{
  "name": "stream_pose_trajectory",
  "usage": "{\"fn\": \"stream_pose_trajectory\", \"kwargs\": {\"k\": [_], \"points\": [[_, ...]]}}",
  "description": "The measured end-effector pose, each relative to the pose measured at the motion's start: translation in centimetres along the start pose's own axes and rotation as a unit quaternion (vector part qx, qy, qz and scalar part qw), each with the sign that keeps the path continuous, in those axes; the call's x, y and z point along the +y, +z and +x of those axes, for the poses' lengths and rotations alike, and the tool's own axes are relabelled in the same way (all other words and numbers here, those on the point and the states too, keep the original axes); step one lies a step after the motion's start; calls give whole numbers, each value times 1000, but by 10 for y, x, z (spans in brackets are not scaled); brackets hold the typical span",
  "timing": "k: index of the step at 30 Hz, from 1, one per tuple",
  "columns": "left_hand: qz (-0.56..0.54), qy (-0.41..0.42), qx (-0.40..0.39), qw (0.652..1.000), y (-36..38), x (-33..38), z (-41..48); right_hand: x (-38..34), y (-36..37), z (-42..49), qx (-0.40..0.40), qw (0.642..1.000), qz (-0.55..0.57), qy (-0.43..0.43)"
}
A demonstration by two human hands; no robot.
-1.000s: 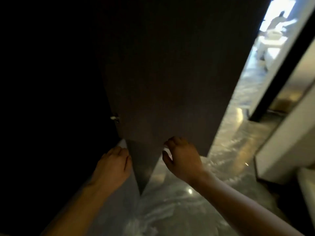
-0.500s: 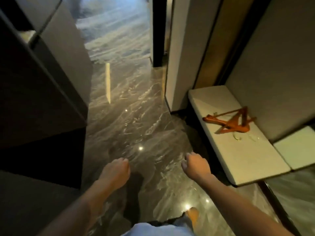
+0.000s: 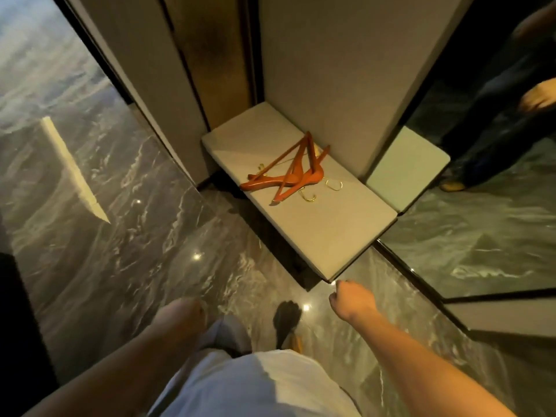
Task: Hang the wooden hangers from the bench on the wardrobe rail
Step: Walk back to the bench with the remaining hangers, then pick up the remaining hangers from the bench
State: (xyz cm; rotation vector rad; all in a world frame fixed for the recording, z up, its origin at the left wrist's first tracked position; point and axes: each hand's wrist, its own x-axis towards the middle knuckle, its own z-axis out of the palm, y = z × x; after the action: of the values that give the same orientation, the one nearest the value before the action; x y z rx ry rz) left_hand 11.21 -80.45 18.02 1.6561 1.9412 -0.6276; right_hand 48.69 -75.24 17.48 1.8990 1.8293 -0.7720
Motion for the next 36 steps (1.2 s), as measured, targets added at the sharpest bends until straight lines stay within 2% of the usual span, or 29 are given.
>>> {"fn": "stream_pose_trajectory", "kwargs": {"k": [7, 11, 15, 18, 25, 28, 29, 31, 33, 36], "points": [[42, 7, -42, 998, -23, 6, 128, 15, 6, 52, -86, 993, 39, 72], [53, 30, -68, 996, -88, 21, 184, -1, -13, 106, -113, 987, 59, 100], [59, 70, -121, 988, -145, 22, 257, -27, -41, 166, -121, 980, 83, 135], [98, 87, -108, 985, -166, 15, 330, -48, -62, 211, -135, 976, 86, 148], [74, 140, -134, 978, -208, 59, 463, -89, -92, 328, -122, 969, 134, 168], [51, 166, -143, 974, -208, 96, 505, -102, -94, 378, -109, 969, 147, 167], [56, 178, -123, 975, -203, 105, 517, -106, -94, 394, -106, 967, 156, 171], [68, 244, -11, 967, -190, 117, 535, -112, -90, 425, -101, 962, 177, 180], [108, 313, 55, 942, -171, 122, 551, -118, -86, 455, -94, 956, 208, 186], [65, 265, -46, 961, -146, 138, 576, -124, -77, 491, -82, 921, 313, 215]]}}
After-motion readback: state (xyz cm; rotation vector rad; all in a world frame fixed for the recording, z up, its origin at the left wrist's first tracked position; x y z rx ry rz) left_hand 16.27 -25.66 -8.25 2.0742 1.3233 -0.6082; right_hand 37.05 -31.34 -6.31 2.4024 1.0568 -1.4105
